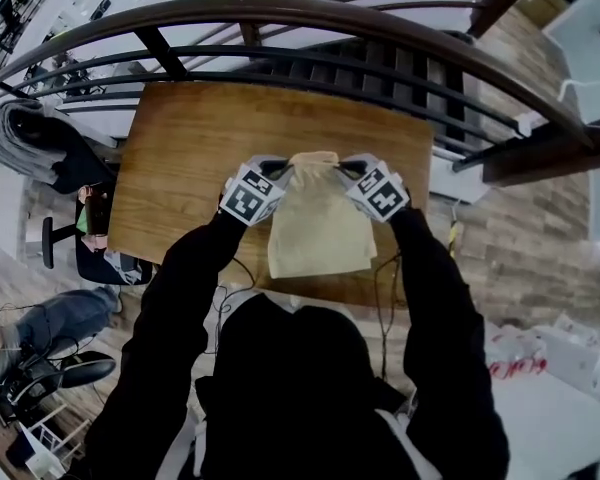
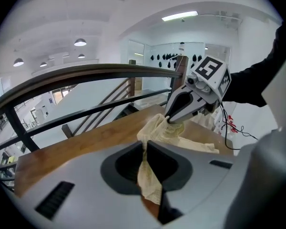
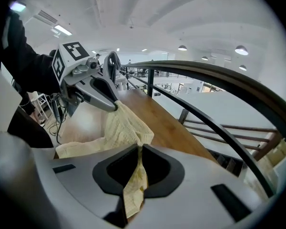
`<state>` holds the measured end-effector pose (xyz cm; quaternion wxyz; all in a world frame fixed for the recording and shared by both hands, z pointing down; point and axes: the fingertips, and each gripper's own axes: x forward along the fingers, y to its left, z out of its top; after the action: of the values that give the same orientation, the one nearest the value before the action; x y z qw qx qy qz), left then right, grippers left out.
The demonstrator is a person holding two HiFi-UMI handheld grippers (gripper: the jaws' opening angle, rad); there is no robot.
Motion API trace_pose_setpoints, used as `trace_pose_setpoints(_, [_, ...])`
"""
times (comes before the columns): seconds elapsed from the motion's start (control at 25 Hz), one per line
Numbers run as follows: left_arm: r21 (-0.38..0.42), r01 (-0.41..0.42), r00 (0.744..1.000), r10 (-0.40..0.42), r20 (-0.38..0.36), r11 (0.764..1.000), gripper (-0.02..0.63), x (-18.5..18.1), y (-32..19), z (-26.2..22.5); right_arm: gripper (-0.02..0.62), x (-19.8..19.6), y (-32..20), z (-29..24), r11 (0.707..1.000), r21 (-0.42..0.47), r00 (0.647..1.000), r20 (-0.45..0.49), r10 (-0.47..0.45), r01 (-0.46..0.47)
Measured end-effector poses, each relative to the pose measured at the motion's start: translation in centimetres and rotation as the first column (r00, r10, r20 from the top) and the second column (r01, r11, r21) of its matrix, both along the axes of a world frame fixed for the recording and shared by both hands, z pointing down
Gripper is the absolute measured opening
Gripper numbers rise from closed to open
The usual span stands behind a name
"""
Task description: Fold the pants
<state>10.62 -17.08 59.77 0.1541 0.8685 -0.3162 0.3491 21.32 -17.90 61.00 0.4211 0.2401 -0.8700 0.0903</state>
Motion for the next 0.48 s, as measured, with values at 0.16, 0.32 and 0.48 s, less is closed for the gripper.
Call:
trace_pose_setpoints(0.16, [0.002,-0.043,0.999,0.043,0.034,0.999,0.031,0.3,2.4,-0.4,0.031,0.3,2.3,-0.8,1.000,-0.002,1.000,-0.014,-0.020,0.020])
trace_pose_setpoints(0.32, [-0.021,-0.066,0.996,0.067,0.055,0.998,0.031,0.8,4.3,-1.0,0.031,0.3,4.5,-1.6,0.999,-0.029,0.999,-0.012,-0.046,0.046])
trace_pose_setpoints(0.48, [-0.075,-0.078,0.995,0.082,0.060,0.994,0.031,1.5,6.5,-1.5,0.031,1.1,6.1,-1.7,0.998,-0.042,0.999,-0.028,-0.038,0.037])
